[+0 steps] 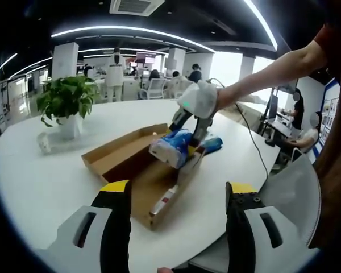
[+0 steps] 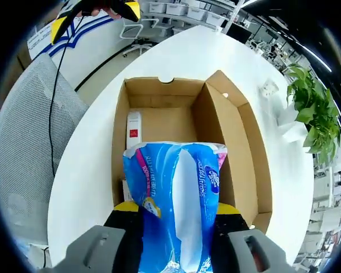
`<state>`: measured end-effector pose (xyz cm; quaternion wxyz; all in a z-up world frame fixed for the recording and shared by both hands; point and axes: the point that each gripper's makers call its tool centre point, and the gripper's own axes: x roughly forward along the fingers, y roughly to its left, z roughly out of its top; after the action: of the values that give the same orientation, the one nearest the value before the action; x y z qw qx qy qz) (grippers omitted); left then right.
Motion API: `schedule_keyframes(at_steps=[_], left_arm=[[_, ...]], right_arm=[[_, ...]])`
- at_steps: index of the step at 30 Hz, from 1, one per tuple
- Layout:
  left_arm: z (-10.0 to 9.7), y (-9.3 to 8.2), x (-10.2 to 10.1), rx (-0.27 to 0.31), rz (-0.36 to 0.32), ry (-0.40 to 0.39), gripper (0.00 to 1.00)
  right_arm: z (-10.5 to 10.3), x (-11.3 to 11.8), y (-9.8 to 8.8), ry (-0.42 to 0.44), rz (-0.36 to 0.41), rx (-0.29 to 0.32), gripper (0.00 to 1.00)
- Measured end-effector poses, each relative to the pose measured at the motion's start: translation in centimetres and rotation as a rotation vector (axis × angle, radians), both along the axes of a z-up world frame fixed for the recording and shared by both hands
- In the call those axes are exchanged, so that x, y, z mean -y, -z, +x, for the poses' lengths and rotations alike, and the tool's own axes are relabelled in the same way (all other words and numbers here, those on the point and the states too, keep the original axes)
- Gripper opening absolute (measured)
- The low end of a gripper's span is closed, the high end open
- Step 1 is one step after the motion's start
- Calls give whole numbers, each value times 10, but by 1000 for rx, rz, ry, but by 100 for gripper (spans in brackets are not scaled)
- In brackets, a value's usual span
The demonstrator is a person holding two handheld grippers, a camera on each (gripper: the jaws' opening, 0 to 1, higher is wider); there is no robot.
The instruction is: Operate the shoe box by opening the lid, removing the specified soft item, and placing it in the target area until the item is outside and the box remains undamaged.
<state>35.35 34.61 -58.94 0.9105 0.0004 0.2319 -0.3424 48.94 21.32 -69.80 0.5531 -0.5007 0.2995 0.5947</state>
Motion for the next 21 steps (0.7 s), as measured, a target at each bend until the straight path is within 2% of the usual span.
schedule_keyframes(at_steps=[7,21], left_arm=[[-4,-2,5,4,-8,12,67],[-8,-5,32,8,-7,63,67]], right_arm=[[-3,10,-12,12,-5,17,42],[-10,57,-18,85,-11,27,42]])
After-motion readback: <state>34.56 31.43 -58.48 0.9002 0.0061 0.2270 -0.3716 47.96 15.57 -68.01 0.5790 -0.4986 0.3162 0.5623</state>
